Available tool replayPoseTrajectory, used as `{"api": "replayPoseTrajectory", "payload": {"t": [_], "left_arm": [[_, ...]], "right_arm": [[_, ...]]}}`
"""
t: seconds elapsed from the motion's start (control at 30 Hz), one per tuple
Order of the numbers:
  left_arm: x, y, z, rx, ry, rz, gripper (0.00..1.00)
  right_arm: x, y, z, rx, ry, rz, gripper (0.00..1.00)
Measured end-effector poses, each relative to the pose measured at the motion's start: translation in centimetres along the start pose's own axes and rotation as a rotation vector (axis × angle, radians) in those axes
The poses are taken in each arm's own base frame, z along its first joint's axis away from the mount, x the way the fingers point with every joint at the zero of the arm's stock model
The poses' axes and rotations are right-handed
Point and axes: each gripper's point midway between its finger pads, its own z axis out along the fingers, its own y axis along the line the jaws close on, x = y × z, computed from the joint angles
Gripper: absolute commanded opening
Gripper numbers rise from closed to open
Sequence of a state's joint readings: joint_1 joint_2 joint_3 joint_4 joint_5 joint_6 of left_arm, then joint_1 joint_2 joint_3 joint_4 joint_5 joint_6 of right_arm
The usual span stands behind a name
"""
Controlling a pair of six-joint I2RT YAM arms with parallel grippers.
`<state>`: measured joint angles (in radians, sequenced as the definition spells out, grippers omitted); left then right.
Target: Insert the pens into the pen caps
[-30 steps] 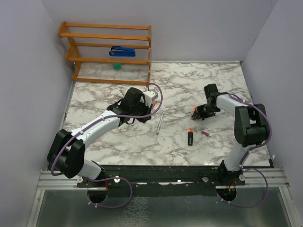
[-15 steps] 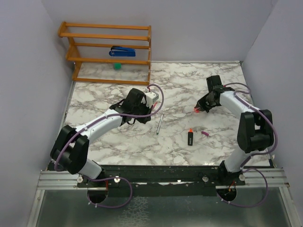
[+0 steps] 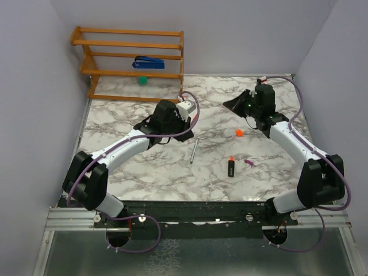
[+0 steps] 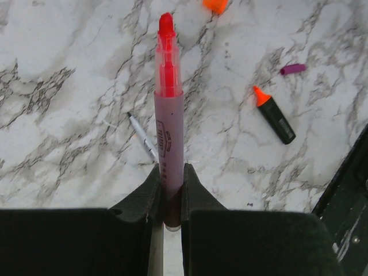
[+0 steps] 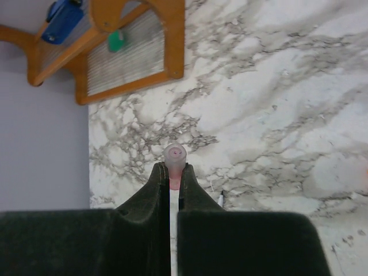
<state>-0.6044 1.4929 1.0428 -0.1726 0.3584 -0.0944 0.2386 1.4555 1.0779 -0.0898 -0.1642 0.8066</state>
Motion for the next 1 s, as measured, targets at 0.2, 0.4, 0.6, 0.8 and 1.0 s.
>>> {"api": "replayPoseTrajectory", "payload": {"t": [0.2, 0.4, 0.6, 0.8, 1.0], "left_arm": [[-2.6, -1.8, 0.6, 0.092, -0.099, -0.059, 0.00], [-5.2, -3.0, 0.6, 0.155, -0.193, -0.096, 0.00], [-6.2, -3.9, 0.7, 0.211, -0.239, -0.128, 0.00], [-6.4, -3.9, 1.0, 0.219, -0.248, -0.137, 0.00], [-6.3, -3.8, 1.2, 0.219, -0.247, -0.137, 0.00]], "right_arm": [[0.5, 5.6, -0.3, -0.282, 0.010, -0.068, 0.00], [1.8, 11.7, -2.3, -0.550, 0.029, -0.166, 0.00], [3.3, 13.2, -3.1, -0.624, 0.063, -0.227, 0.00], [3.3, 13.2, -3.2, -0.630, 0.059, -0.250, 0.00], [3.4, 13.3, -3.4, -0.637, 0.059, -0.266, 0.00]]}}
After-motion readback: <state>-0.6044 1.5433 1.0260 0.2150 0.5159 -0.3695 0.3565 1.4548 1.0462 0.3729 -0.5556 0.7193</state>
